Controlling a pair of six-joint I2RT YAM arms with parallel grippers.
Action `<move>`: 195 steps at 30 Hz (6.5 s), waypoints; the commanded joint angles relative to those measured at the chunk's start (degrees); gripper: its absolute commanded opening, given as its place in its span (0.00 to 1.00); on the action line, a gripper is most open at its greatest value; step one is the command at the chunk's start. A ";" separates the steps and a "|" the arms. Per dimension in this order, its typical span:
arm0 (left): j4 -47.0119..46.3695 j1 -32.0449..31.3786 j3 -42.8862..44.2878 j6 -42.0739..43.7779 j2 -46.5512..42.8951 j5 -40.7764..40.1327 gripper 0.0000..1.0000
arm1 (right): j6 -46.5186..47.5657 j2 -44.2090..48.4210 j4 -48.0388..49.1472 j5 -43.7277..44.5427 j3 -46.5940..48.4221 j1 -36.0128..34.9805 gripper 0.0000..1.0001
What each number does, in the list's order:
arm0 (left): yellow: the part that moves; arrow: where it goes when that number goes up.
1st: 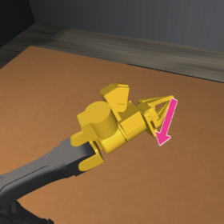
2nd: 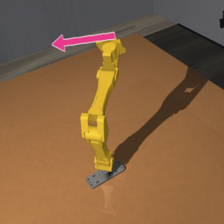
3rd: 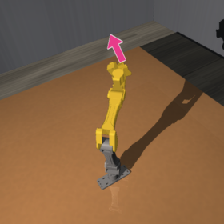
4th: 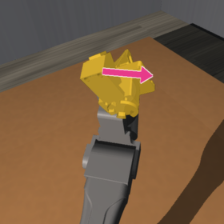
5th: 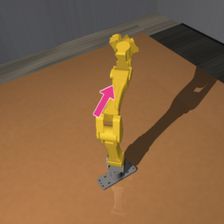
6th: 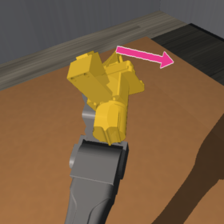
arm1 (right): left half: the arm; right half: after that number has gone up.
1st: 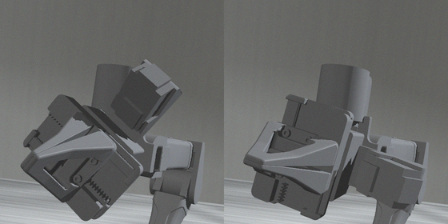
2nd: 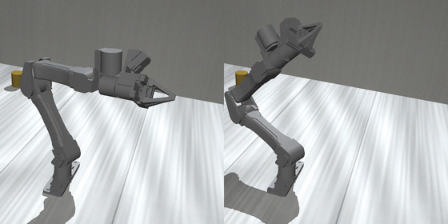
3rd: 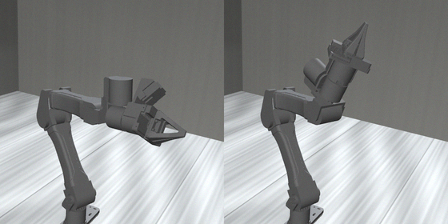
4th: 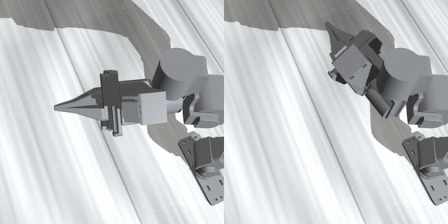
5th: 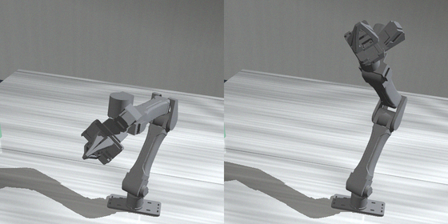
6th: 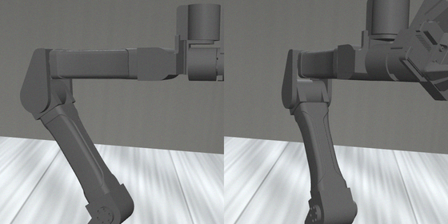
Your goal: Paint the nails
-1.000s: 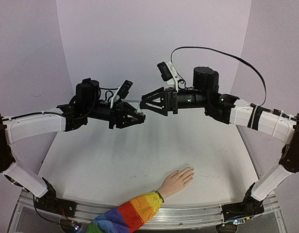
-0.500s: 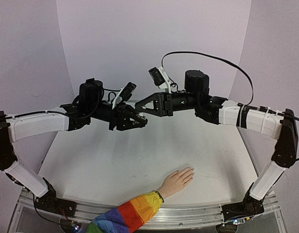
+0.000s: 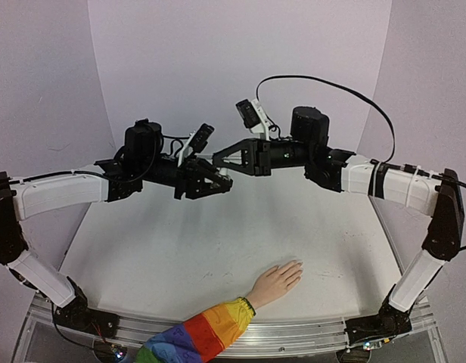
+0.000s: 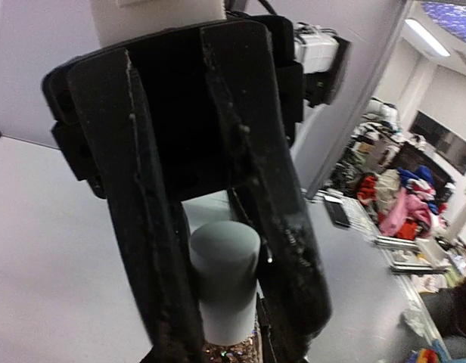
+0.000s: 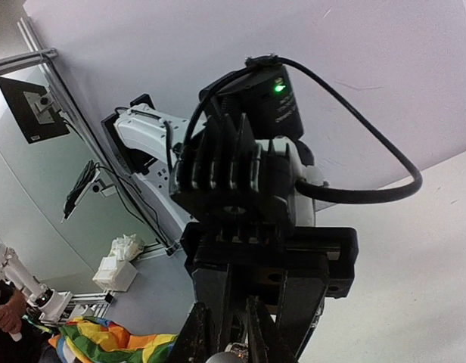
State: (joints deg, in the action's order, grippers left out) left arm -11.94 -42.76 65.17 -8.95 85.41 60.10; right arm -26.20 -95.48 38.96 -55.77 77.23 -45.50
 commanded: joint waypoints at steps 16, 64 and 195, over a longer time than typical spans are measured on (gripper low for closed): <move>1.40 -7.33 4.14 14.24 -0.29 -68.72 0.00 | 0.03 -0.59 -17.96 69.93 10.97 -16.61 0.32; 4.61 -1.09 7.21 1.20 1.92 4.82 0.00 | -8.17 -0.82 14.13 -5.66 -0.98 1.73 0.24; 7.63 0.75 3.69 4.12 -0.07 1.36 0.00 | 9.68 2.23 -16.65 2.38 4.26 0.08 0.39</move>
State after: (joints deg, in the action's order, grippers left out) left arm -1.54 -41.85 65.67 -4.56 85.60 59.96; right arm -16.64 -92.90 19.29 -49.69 77.54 -44.80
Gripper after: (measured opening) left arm 0.221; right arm 0.426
